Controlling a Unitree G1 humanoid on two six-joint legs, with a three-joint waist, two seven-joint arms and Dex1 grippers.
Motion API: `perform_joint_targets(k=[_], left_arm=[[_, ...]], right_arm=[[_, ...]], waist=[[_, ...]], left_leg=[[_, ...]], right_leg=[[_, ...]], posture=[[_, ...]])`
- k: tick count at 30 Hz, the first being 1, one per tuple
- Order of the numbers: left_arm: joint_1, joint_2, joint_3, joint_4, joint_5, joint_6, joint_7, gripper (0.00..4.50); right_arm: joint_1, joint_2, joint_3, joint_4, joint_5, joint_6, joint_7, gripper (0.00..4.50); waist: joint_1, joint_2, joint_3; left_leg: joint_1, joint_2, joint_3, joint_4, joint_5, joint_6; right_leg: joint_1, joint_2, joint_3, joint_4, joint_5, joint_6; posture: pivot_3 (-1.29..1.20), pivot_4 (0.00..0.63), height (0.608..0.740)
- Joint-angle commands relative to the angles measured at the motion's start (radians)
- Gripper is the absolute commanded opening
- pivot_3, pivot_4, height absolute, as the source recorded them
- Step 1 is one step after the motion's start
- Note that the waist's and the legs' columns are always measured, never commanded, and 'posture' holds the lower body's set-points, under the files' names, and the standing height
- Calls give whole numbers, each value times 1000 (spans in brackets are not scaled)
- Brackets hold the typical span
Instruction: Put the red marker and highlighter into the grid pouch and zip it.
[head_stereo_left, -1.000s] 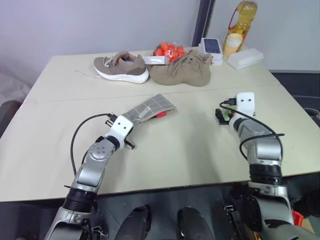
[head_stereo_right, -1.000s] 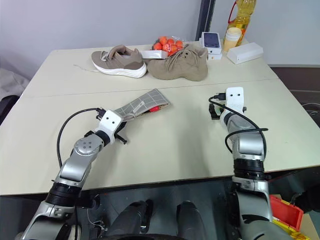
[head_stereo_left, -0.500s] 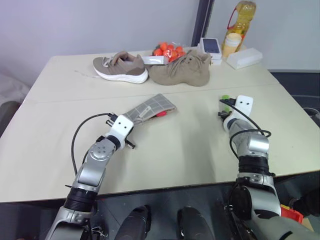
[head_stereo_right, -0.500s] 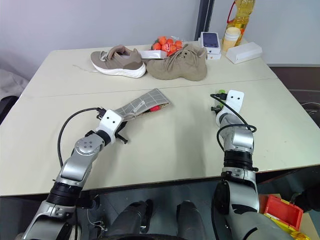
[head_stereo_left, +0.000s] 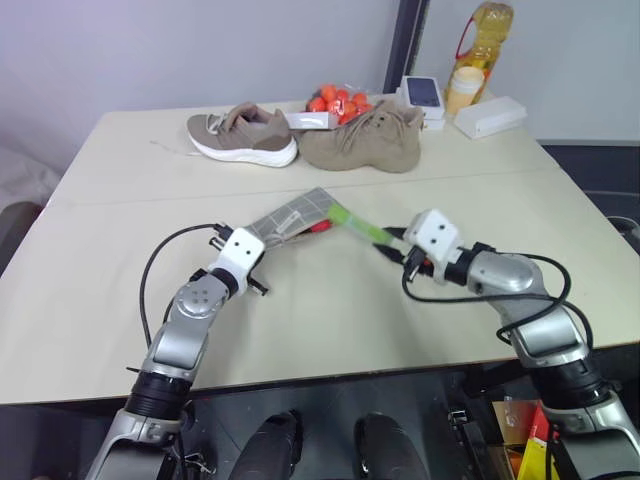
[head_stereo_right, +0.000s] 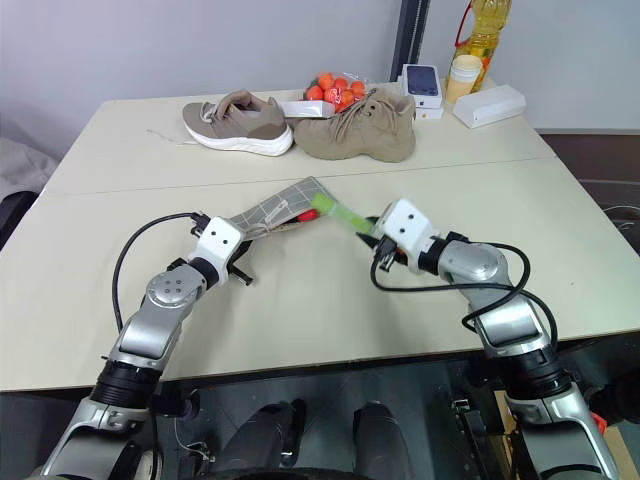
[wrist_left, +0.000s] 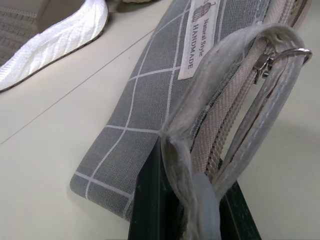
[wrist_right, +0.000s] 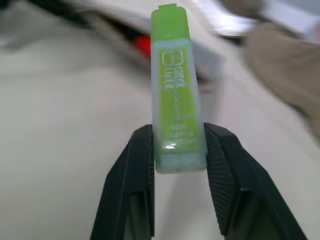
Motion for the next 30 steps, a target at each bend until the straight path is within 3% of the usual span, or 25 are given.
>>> perform_joint_targets(k=[1, 19, 30], left_arm=[[-18, 0, 9, -11, -7, -26, -3, 0], [15, 10, -27, -62, 1, -77, -58, 0], [28, 64, -112, -85, 37, -206, -162, 0]], right_arm=[[-11, -5, 18, -51, -8, 18, 20, 854], [-66, 16, 74, -2, -122, 65, 3, 854], [-217, -22, 280, -78, -341, 89, 96, 854]], waist=[[2, 0, 0], [3, 0, 0], [3, 0, 0]], left_leg=[[0, 0, 0, 0, 0, 0], [0, 0, 0, 0, 0, 0], [0, 0, 0, 0, 0, 0]], right_leg=[[0, 0, 0, 0, 0, 0], [0, 0, 0, -1, 0, 0], [0, -1, 0, -1, 0, 0]], posture=[[0, 150, 740], [0, 150, 740], [0, 150, 740]])
